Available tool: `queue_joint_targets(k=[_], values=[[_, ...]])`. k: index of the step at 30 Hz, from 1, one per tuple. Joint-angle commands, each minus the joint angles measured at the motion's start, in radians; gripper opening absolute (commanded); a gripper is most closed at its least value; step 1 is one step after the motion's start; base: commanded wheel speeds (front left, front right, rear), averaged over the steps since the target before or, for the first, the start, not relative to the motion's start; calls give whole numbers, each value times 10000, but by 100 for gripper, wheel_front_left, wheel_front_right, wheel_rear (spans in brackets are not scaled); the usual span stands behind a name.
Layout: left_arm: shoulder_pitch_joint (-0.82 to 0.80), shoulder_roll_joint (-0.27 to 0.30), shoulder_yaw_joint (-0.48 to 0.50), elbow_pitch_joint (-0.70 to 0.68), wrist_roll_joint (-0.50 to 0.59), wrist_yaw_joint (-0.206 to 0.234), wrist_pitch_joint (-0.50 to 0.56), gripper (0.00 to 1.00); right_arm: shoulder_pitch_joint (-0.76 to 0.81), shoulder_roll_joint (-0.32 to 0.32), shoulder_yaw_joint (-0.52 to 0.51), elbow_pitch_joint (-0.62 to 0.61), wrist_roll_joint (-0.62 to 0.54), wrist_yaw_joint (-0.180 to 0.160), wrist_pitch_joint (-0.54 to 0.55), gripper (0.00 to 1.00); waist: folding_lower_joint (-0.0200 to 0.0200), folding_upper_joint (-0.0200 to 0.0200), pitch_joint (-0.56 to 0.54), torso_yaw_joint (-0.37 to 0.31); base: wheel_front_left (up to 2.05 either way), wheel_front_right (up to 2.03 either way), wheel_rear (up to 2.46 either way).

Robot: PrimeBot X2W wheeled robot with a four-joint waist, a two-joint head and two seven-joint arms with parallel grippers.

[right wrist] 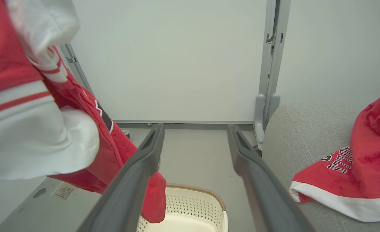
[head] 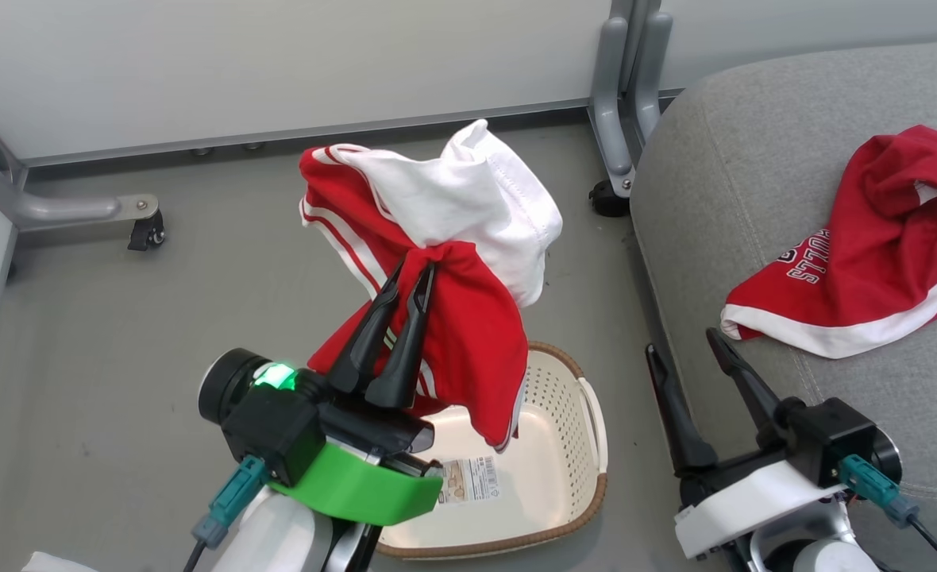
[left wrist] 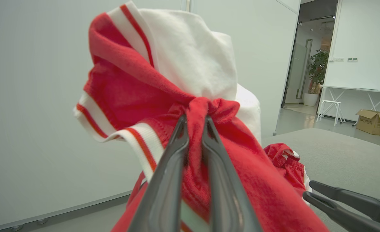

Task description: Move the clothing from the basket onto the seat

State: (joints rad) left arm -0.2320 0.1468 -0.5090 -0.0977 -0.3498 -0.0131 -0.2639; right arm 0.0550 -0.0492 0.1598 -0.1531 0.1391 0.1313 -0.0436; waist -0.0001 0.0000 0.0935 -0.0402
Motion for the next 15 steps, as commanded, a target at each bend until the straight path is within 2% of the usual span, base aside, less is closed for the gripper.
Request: queue_joint_targets(k=[1,7,15], values=[[-17,69,17,-73,-9,35,12,0,-151,-30,105,-69,-37,-10,34,100,1,0,55,32,0,0,0],[-165,37,-44,-1,0,0,10,0,-500,-175,859,-283,163,-10,163,100,1,0,185,68,0,0,0],[-321,12,-97,52,59,-27,6,0,-1756,-478,2654,-696,897,-9,252,100,1,0,387,76,0,0,0]])
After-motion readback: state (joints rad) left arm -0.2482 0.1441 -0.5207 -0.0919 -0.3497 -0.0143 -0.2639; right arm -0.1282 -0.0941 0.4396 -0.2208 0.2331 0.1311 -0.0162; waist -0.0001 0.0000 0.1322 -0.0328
